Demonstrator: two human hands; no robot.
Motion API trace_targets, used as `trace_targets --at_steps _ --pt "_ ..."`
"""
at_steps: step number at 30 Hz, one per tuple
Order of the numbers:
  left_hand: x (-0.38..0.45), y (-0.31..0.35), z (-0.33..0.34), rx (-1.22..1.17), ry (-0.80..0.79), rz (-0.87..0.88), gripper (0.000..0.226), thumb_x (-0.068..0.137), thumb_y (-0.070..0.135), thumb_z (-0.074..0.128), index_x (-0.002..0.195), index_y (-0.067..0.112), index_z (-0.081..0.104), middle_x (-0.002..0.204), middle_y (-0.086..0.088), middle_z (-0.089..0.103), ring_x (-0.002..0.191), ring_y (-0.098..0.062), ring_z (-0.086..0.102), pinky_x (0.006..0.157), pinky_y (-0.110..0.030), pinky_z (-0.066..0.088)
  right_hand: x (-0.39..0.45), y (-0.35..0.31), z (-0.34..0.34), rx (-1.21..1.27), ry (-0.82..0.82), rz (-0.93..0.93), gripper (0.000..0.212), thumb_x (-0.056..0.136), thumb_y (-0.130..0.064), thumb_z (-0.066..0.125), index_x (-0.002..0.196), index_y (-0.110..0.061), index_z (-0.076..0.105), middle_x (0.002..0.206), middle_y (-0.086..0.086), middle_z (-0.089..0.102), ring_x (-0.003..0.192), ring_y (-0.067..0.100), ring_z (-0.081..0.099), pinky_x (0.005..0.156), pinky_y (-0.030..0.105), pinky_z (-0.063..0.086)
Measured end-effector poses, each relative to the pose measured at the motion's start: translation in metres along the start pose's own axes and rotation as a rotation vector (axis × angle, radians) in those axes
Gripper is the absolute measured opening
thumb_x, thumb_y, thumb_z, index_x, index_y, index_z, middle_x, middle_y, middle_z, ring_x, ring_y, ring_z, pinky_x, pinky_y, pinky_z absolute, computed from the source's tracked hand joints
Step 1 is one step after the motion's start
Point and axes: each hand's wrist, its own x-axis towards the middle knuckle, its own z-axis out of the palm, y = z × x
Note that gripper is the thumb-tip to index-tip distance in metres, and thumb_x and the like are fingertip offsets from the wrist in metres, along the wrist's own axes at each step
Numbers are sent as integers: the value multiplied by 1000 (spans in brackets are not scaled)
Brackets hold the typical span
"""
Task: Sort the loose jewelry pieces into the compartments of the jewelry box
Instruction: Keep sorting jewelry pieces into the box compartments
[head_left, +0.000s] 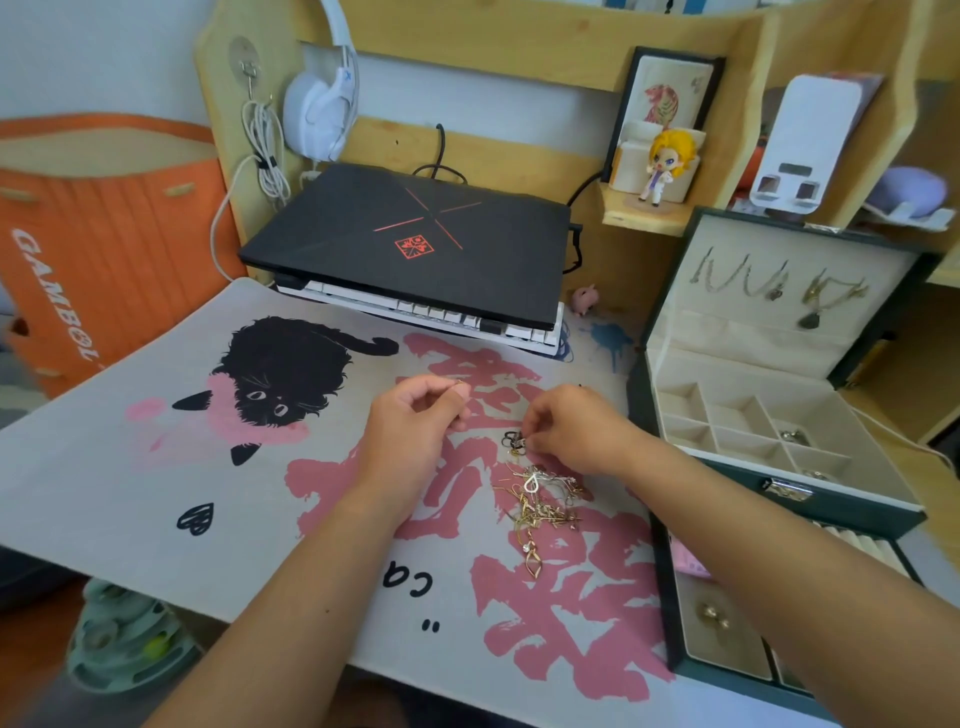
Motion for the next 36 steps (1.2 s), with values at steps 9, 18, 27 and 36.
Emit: trace_targets --at_steps 9,18,27,36 --pt "0 0 -1 9 -23 -19 16 97 31 68 84 28 76 80 -1 75 79 -17 69 89 -51 59 -6 6 -24 320 -16 106 2 91 -7 72 90 -7 70 86 7 78 80 18 75 77 32 63" --pt "-1 1 -1 28 -30 -7 16 96 30 68 84 26 77 81 -4 75 77 -18 68 82 -54 59 -9 3 -32 290 -20 52 17 95 -7 60 103 -18 71 97 4 69 83 23 71 78 32 63" --pt "-6 7 1 106 0 20 16 97 25 67 84 23 75 72 -1 71 67 -12 62 68 -40 58 5 -3 -20 159 35 -63 17 95 -11 61 96 -21 76 96 -4 74 85 11 70 82 30 60" --pt "-5 -15 1 1029 33 314 17 93 23 67 85 25 82 84 2 70 87 -25 53 77 -37 44 7 4 -7 -308 51 -356 24 92 -19 67 114 -25 76 109 -7 69 95 12 59 89 29 53"
